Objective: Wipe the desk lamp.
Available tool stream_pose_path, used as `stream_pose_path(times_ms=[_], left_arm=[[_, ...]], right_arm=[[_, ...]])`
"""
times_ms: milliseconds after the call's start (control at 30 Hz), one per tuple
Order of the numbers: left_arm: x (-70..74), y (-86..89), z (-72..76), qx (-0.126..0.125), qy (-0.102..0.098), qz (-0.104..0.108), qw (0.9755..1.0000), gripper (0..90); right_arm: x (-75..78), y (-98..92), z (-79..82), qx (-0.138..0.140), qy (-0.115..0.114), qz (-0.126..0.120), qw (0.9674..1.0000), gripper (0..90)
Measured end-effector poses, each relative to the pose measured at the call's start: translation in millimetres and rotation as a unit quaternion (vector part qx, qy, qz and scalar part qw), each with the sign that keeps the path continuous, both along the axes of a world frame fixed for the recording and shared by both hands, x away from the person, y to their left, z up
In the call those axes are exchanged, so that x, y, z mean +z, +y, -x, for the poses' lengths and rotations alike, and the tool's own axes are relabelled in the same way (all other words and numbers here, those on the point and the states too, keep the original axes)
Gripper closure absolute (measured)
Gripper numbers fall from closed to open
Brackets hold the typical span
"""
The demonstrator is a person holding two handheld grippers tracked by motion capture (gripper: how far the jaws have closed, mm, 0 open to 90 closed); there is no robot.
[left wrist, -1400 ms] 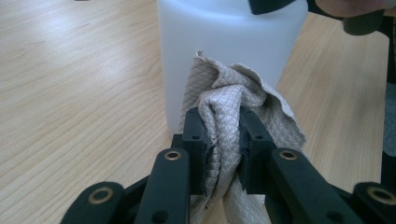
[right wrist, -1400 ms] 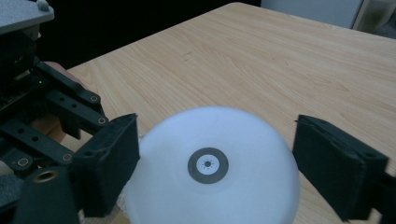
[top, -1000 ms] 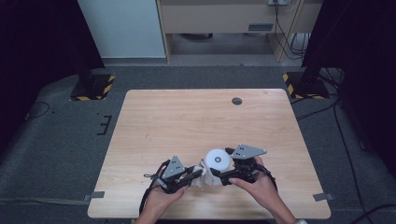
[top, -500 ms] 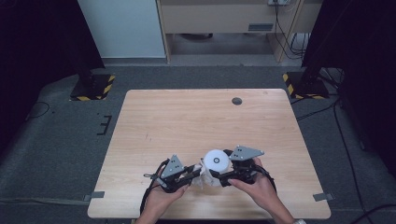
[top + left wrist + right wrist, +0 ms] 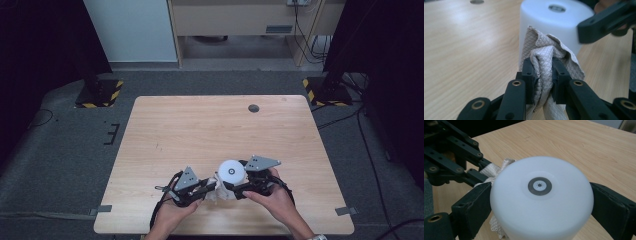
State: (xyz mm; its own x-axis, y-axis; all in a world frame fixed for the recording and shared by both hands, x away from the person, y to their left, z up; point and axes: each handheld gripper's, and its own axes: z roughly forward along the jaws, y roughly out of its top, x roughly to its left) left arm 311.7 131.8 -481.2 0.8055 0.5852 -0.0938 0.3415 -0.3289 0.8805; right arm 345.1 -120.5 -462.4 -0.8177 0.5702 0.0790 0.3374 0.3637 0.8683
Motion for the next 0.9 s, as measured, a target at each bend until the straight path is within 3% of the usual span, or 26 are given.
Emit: stream_pose_path(times_ms=[267, 367, 433, 500, 567, 633, 700, 767, 833, 900], left_arm=[[-7.8, -5.2, 0.1, -0.011, 0.016, -0.018, 0.9996, 75.2], [-15.9, -6.5, -2.7, -0.005, 0.032, -0.042, 0.9986, 75.2], [-23.2, -6.5, -5.6, -0.002, 0.053, -0.054, 0.9971, 75.2], [-27.2, -6.3, -6.9, -0.002, 0.067, -0.057, 0.9961, 75.2], [-25.6, -5.6, -7.1, -0.002, 0.066, -0.054, 0.9964, 75.2], [-19.3, -3.0, -6.6, 0.002, 0.047, -0.039, 0.9981, 75.2], [-8.9, 2.5, -6.6, 0.010, 0.023, -0.006, 0.9997, 75.3], [0.1, 8.4, -6.0, 0.018, 0.001, 0.033, 0.9993, 75.3], [4.0, 11.5, -5.4, 0.024, -0.009, 0.045, 0.9987, 75.4], [2.3, 11.5, -6.1, 0.022, -0.005, 0.043, 0.9988, 75.4]], right_arm=[[0.0, 7.4, -4.2, 0.000, -0.014, 0.006, 0.9999, 8.9], [0.8, 6.7, -2.7, 0.004, -0.013, 0.010, 0.9999, 9.0], [0.9, 6.5, -0.8, 0.008, -0.013, 0.010, 0.9998, 9.0], [0.9, 6.4, 1.3, 0.012, -0.013, 0.010, 0.9998, 9.0], [1.1, 6.4, 2.5, 0.013, -0.013, 0.011, 0.9998, 9.0], [1.2, 6.0, 2.8, 0.015, -0.011, 0.011, 0.9998, 9.0], [1.3, 6.1, 3.2, 0.016, -0.011, 0.010, 0.9998, 9.0], [1.3, 6.5, 4.1, 0.019, -0.012, 0.010, 0.9997, 9.0], [1.3, 8.2, 5.8, 0.026, -0.010, 0.010, 0.9996, 9.0], [1.5, 10.3, 7.3, 0.029, -0.010, 0.010, 0.9995, 9.0]])
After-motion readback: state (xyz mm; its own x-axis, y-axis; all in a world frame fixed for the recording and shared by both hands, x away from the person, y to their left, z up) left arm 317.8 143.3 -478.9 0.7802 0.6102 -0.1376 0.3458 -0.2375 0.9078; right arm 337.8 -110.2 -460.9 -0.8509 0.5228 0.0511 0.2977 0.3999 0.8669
